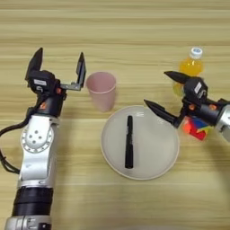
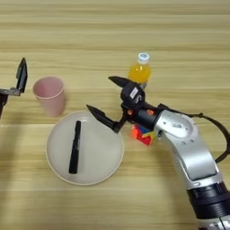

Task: Move the objects on the table

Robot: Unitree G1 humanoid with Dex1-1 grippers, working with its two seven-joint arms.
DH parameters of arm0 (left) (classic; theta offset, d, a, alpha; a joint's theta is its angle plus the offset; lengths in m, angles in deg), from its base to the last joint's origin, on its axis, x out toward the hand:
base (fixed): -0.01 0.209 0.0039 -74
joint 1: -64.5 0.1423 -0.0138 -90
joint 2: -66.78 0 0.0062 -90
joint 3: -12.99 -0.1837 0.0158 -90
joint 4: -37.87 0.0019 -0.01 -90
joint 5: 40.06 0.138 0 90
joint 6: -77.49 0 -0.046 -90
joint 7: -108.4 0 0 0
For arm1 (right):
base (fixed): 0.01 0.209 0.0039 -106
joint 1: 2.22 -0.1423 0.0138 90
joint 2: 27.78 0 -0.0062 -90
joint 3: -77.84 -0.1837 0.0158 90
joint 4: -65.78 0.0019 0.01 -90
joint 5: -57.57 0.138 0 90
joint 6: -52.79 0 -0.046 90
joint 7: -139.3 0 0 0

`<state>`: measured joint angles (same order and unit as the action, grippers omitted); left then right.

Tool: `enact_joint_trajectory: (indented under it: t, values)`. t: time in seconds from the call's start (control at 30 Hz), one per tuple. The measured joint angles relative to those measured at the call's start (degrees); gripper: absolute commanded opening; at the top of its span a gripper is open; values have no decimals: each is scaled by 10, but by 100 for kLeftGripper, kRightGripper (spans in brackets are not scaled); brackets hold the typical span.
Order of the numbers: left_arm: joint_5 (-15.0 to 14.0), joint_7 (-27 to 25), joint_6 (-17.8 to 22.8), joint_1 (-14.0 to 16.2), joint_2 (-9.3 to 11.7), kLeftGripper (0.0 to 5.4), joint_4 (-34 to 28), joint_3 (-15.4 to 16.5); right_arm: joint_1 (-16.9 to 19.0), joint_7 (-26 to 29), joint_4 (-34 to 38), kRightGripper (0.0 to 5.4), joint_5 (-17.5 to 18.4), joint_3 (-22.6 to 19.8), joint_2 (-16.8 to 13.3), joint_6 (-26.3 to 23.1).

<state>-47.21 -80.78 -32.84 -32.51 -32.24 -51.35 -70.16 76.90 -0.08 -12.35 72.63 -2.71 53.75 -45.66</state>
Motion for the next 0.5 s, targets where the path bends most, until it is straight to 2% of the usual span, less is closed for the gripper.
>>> enact_joint_trajectory:
  t: [0.27,0.5]
  values:
    - [2,10,19,23,4,540,-1,11,0,6,0,538,-3,9,1,-18]
    - [7,18,33,61,3,540,-13,11,-5,14,-3,538,-6,12,-7,-49]
